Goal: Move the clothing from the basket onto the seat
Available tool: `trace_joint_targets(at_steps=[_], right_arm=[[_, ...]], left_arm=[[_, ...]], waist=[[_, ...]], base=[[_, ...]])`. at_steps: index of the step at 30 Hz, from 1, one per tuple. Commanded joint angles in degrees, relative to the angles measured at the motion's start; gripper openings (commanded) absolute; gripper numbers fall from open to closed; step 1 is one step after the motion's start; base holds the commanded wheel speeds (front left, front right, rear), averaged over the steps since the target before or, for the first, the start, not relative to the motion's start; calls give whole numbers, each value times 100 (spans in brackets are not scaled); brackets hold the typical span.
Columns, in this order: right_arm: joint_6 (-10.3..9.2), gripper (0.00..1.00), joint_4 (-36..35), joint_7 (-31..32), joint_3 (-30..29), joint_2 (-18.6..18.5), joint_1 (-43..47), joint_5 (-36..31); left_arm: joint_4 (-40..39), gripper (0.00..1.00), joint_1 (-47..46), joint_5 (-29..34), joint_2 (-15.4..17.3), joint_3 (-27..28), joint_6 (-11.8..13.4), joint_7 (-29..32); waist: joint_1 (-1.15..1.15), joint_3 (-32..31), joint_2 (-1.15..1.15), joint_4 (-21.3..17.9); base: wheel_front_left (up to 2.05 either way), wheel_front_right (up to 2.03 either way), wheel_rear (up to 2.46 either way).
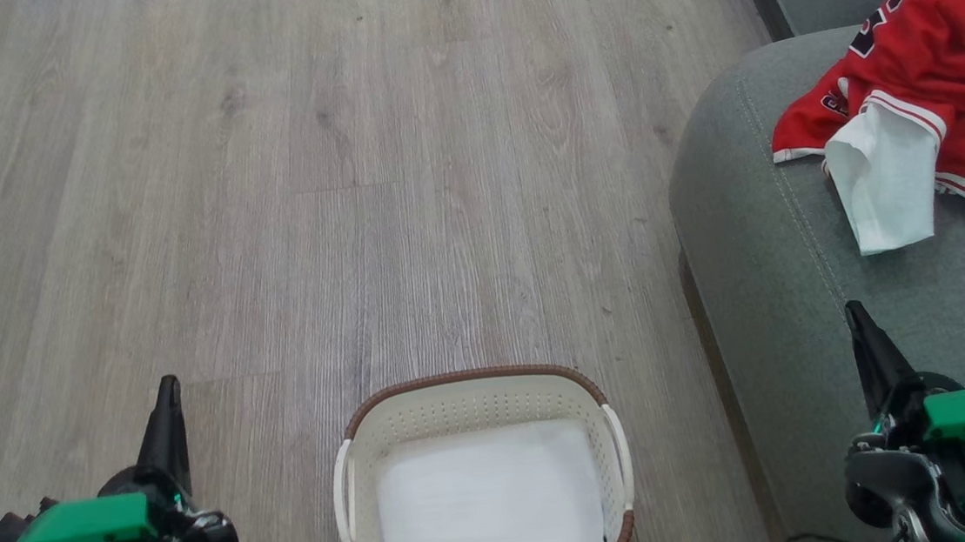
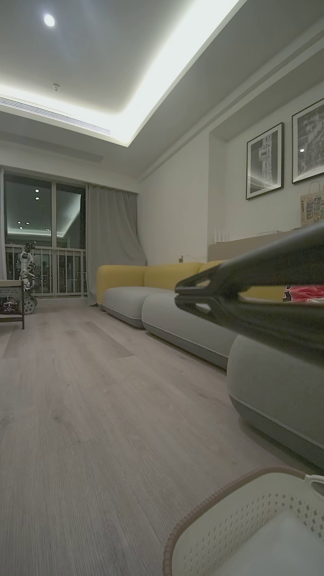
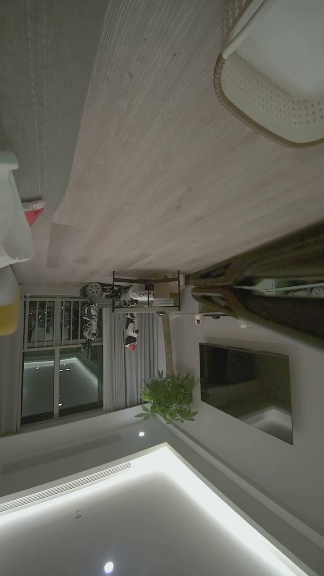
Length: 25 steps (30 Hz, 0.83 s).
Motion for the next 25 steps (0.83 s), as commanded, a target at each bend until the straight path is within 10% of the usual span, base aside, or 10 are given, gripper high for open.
trace_joint_targets(at_steps=[1,25], right_arm=[[47,0,-215,26,104,-31,-280,33],[47,0,-215,26,104,-31,-280,33]], left_arm=[[-205,0,-279,-15,47,205,-40,45],[-205,0,-279,-15,47,205,-40,45]], waist=[[0,0,0,0],[0,0,0,0]], base=[[0,0,0],[0,0,0]])
